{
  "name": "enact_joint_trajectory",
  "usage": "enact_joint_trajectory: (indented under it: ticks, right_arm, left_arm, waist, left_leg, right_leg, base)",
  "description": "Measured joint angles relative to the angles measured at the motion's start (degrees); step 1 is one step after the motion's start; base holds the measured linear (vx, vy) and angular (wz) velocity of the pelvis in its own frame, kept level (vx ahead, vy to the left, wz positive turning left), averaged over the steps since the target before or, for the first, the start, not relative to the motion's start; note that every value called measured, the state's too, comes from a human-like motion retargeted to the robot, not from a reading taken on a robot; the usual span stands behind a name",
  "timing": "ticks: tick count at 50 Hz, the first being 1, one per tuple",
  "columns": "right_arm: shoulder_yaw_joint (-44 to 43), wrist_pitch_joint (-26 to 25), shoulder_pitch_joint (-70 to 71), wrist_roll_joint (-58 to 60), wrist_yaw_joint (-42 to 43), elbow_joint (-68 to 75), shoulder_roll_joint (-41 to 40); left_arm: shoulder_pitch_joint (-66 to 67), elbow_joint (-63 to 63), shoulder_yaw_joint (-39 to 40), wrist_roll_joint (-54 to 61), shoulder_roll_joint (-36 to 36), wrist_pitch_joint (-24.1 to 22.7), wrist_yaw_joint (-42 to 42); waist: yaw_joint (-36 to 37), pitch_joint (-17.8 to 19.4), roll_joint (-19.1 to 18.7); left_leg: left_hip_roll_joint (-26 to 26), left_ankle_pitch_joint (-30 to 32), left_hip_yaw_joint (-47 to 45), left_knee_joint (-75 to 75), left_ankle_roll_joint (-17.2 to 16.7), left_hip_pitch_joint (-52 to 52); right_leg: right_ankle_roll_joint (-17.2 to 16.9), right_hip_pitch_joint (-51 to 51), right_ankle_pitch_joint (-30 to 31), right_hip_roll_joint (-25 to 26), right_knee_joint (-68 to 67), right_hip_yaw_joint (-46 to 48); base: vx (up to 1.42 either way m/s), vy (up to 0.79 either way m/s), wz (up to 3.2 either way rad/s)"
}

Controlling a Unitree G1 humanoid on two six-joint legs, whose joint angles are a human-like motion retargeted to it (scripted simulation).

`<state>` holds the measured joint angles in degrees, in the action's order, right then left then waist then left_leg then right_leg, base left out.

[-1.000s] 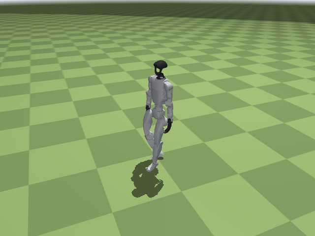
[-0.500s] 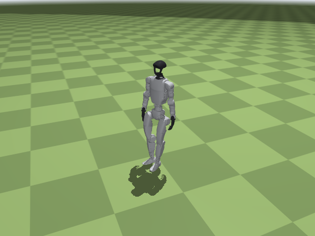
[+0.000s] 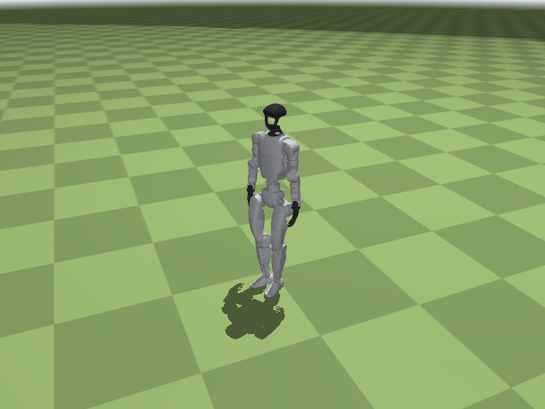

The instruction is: In place motions

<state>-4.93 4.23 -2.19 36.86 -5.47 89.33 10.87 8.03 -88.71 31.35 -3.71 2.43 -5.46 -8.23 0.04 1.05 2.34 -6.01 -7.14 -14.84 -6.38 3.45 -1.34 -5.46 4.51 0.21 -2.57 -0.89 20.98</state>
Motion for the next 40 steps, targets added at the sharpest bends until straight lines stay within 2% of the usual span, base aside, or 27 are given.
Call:
enact_joint_trajectory:
  ticks: [3, 5, 8, 10, 13, 16, 17, 19, 23, 25, 27, 30, 32, 34, 40]
  right_arm:
    - [-0.82, 0.17, 0.22, 0.17, -0.45, -0.43, 0.37]
    - [-1.58, 0.29, 0.33, 0.31, -0.74, -0.71, 0.74]
    - [-2.56, 0.47, 0.68, -0.02, -0.57, -1.1, 1.12]
    - [-2.8, 0.7, 0.9, -0.48, -0.39, -1.44, 1.16]
    - [-3.08, 0.91, 1.26, -0.98, -0.8, -1.99, 1.16]
    - [-2.9, 1.31, 1.03, -1.73, -1.2, -2.56, 1.26]
    - [-2.65, 1.54, 0.99, -2.25, -1.3, -2.71, 1.28]
    - [-1.9, 2.07, 1.37, -4.03, -1.58, -2.99, 1.21]
    - [-1.16, 2.53, 2.7, -6.78, -1.89, -3.66, 0.47]
    - [-0.91, 2.77, 2.89, -7.24, -1.97, -4.08, 0.24]
    - [-0.44, 2.84, 2.7, -6.86, -1.45, -3.9, 0.26]
    - [0.03, 2.63, 2.08, -5.39, 0.1, -2.33, 0.67]
    - [-0.13, 2.24, 1.56, -4.66, 1.1, -0.7, 1.32]
    - [-0.62, 1.72, 1.09, -4.61, 2.1, 1.01, 2.03]
    - [-2.66, 0.11, 0.53, -6.23, 4.42, 5.54, 3.59]
  left_arm:
    - [0.15, -0.36, 0.55, 0.75, -0.66, -0.47, 0.87]
    - [0.25, -0.99, 0.8, 1.21, -1.2, -0.78, 1.68]
    - [0.34, -1.97, 1.07, 2.02, -2.02, -1.26, 2.61]
    - [0.78, -2.11, 1.13, 2.44, -2.42, -1.73, 3.08]
    - [1.19, -2.57, 1.01, 2.0, -2.42, -1.92, 3.55]
    - [1.21, -3.56, 0.42, 1.27, -1.74, -1.35, 3.32]
    - [1.01, -3.72, 0.23, 1.03, -1.39, -1.13, 3.14]
    - [0.01, -3.34, -0.18, 0.4, -0.32, -0.72, 2.59]
    - [-2.22, -0.14, -1.26, -0.5, 2.36, -0.65, 1.13]
    - [-3.2, 1.18, -2.1, -0.54, 4.03, -0.47, 0.42]
    - [-3.73, 1.55, -2.11, -0.73, 5.62, -0.07, 0.03]
    - [-3.66, 1.35, -0.8, -1.36, 7.13, 0.5, 0.45]
    - [-3.28, 1.33, 0.03, -1.25, 7.22, 0.51, 1.28]
    - [-2.91, 1.48, 0.37, -0.72, 6.92, 0.34, 1.79]
    - [-1.93, 1.08, 0.77, 0.38, 4.85, 0.39, 1.46]
  waist:
    - [1.08, 0.19, 0.72]
    - [3.18, 0.4, 1.28]
    - [6.25, 1.32, 1.71]
    - [7.37, 1.6, 1.41]
    - [5.75, 0.65, -0.24]
    - [0.82, -1.34, -1.53]
    - [-0.46, -1.83, -2.02]
    - [-2.82, -2.21, -2.72]
    - [-3.35, 0.98, -1.83]
    - [-3.06, 2.81, -1.53]
    - [-3.33, 3.87, -1.88]
    - [-4.3, 3.62, -3.48]
    - [-3.91, 2.87, -4.57]
    - [-2.83, 2.28, -5.26]
    - [-1.33, 1.15, -6.74]
  left_leg:
    - [-0.18, -0.9, -0.63, -5.38, -0.33, 1.79]
    - [-0.81, -0.36, 0.77, -9.2, 0.67, 3.38]
    - [-3.67, 0.11, 10.58, -11.06, 2.33, 4.01]
    - [-5.59, 0.25, 18.75, -9.59, 2.12, 2.95]
    - [-4.56, -0.06, 22.6, -5.94, 0.44, 0.98]
    - [-2.57, -1.63, 15.39, -2.03, 3.74, -0.2]
    - [-2.11, -1.5, 13.94, -0.78, 4.12, -0.4]
    - [-0.6, -0.63, 11.9, 1.65, 2.83, -0.38]
    - [-0.08, -0.75, 5.29, 3.67, 2.84, -1.08]
    - [0.14, -1.03, 1.96, 4.39, 3.03, -1.77]
    - [0.94, -1.16, -0.48, 4.77, 3.0, -2.16]
    - [3.11, -1.36, -4.07, 4.89, 2.85, -1.59]
    - [4.4, -1.76, -7.06, 4.92, 2.74, -1.1]
    - [5.26, -2.35, -10.41, 4.93, 2.57, -0.93]
    - [6.62, -3.99, -17.0, 4.96, 1.9, -1.42]
  right_leg:
    - [-0.17, -1.09, 1.19, -0.98, -0.19, -3.83]
    - [-0.08, -1.92, 2.46, -1.58, -0.1, -8.03]
    - [0.02, -2.83, 4.18, -1.87, -0.3, -14.48]
    - [-0.05, -3.57, 5.16, -1.31, -0.66, -17.79]
    - [-0.52, -5.14, 6.31, 0.47, -1.11, -20.76]
    - [-0.95, -7.28, 7.26, 1.22, -1.34, -21.19]
    - [-0.9, -8.17, 7.65, 1.81, -1.43, -21.59]
    - [-0.82, -10.59, 8.96, 3.19, -1.83, -23.16]
    - [-0.71, -13.31, 11.03, 4.32, -2.96, -26.25]
    - [1.41, -14.15, 10.3, 4.72, -4.05, -25.89]
    - [4.97, -14.63, 8.13, 3.55, -5.15, -19.46]
    - [9.21, -13.87, 3.99, -0.93, -6.46, 0.52]
    - [10.81, -12.93, 2.78, -2.89, -7.87, 10.46]
    - [11.68, -12.25, 2.14, -3.81, -9.92, 15.1]
    - [12.71, -8.19, 0.62, -4.59, -13.58, 21.4]
  base:
    - [0.01, 0.0, -1.08]
    - [0.04, 0.05, -1.81]
    - [0.05, 0.09, -1.99]
    - [0.06, 0.08, -1.87]
    - [0.1, 0.08, -1.28]
    - [0.12, 0.17, -0.55]
    - [0.0, 0.08, -0.86]
    - [-0.13, 0.02, -1.27]
    - [-0.19, 0.05, -1.71]
    - [-0.23, 0.0, -1.74]
    - [-0.19, 0.04, -1.57]
    - [-0.15, 0.06, -1.49]
    - [-0.08, 0.06, -1.67]
    - [-0.07, 0.03, -1.79]
    - [-0.07, -0.01, -1.49]
